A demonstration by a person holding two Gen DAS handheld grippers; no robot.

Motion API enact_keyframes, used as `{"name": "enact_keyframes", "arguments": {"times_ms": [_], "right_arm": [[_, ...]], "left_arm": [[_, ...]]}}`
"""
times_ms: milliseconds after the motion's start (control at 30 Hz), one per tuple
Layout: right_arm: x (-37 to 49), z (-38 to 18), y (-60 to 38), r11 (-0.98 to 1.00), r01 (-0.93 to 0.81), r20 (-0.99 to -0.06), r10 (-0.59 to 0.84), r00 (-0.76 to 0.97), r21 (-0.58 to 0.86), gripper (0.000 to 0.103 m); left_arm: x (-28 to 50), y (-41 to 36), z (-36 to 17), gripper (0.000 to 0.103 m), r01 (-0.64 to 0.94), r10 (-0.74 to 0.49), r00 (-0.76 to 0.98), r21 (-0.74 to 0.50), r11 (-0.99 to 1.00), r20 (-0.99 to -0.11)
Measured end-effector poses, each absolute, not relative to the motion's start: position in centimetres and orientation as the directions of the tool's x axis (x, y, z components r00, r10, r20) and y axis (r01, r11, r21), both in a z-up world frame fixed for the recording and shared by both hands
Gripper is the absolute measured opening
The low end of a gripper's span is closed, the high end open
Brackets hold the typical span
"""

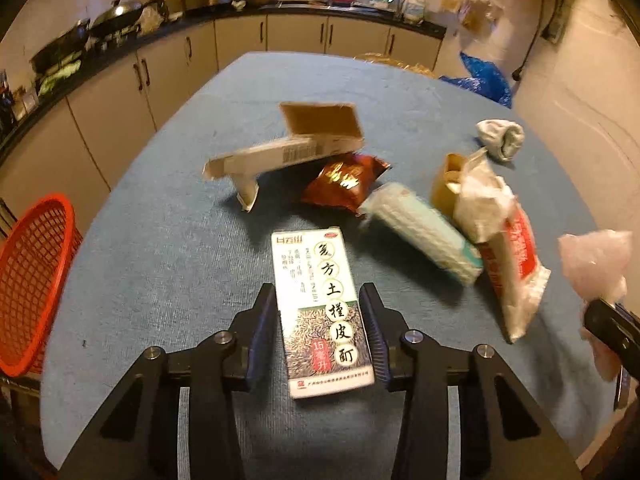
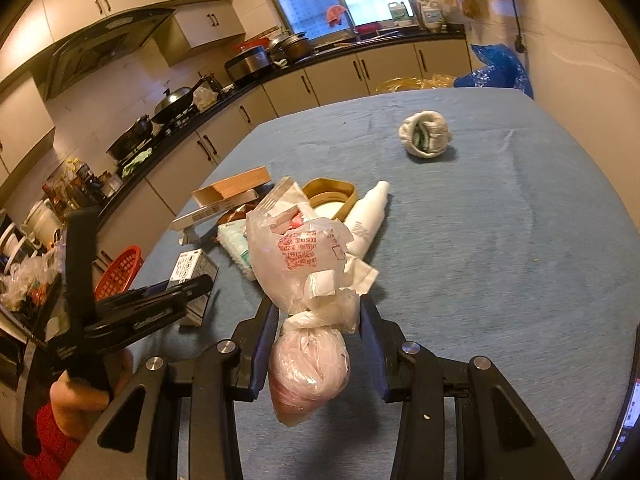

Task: Collect trash
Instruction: 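Grasp the white plastic bag bundle with the right gripper while the left grasps the medicine box, then carry the bag bundle and medicine box to the wastebasket and release both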

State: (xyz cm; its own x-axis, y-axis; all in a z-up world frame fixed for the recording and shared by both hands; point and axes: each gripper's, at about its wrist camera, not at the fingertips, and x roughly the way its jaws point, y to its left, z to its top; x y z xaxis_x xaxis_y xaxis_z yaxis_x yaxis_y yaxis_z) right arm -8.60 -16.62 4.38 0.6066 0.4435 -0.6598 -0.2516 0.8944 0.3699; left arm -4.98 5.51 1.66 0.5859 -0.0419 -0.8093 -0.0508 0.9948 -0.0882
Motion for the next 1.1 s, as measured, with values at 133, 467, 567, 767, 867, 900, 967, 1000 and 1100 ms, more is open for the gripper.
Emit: {"name": "enact_keyframes", "arguments": {"times_ms": [133,467,567,767,867,900,967,1000,1100], "right_arm": [[-8.6,4.4,-16.0,0.897,-0.254,-0.664,0.44,0.605,0.363,0.044],[-9.3,5.2,-14.3,0.898,-0.288,-0.646,0.44,0.624,0.334,0.044],[-9.7,5.6,-14.1,0.899,-0.289,-0.643,0.438,0.628,0.33,0.044],[-10.9,7.2,-13.4,0.905,-0.301,-0.631,0.426,0.649,0.301,0.044],[-11.6,8.1,-13.1,0.907,-0.307,-0.622,0.421,0.66,0.288,0.044],[-11.8,8.4,-13.0,0.908,-0.308,-0.62,0.418,0.664,0.283,0.044],[-12.1,8.8,-12.7,0.908,-0.31,-0.617,0.418,0.667,0.282,0.044],[-12.3,9.0,-12.6,0.909,-0.31,-0.616,0.418,0.668,0.28,0.044],[-12.7,9.5,-12.2,0.91,-0.313,-0.612,0.415,0.673,0.272,0.044]], "left_arm": [[-5.6,5.8,1.9,0.033,-0.04,-0.042,0.61,-0.084,0.996,-0.792],[-10.0,6.2,4.4,0.033,-0.012,-0.052,0.735,-0.089,0.996,-0.677],[-11.3,6.1,5.3,0.033,-0.004,-0.048,0.767,-0.078,0.997,-0.64],[-12.6,6.1,6.4,0.033,-0.002,-0.035,0.79,-0.059,0.998,-0.612],[-13.3,6.1,7.0,0.033,-0.002,-0.025,0.799,-0.045,0.999,-0.601],[-13.6,6.0,7.3,0.033,-0.001,-0.023,0.805,-0.039,0.999,-0.593],[-14.1,6.0,7.8,0.033,-0.003,-0.015,0.814,-0.029,1.0,-0.581],[-14.3,6.0,7.9,0.033,-0.003,-0.013,0.816,-0.027,1.0,-0.577],[-15.0,6.1,8.4,0.033,-0.005,-0.007,0.825,-0.02,1.0,-0.565]]}}
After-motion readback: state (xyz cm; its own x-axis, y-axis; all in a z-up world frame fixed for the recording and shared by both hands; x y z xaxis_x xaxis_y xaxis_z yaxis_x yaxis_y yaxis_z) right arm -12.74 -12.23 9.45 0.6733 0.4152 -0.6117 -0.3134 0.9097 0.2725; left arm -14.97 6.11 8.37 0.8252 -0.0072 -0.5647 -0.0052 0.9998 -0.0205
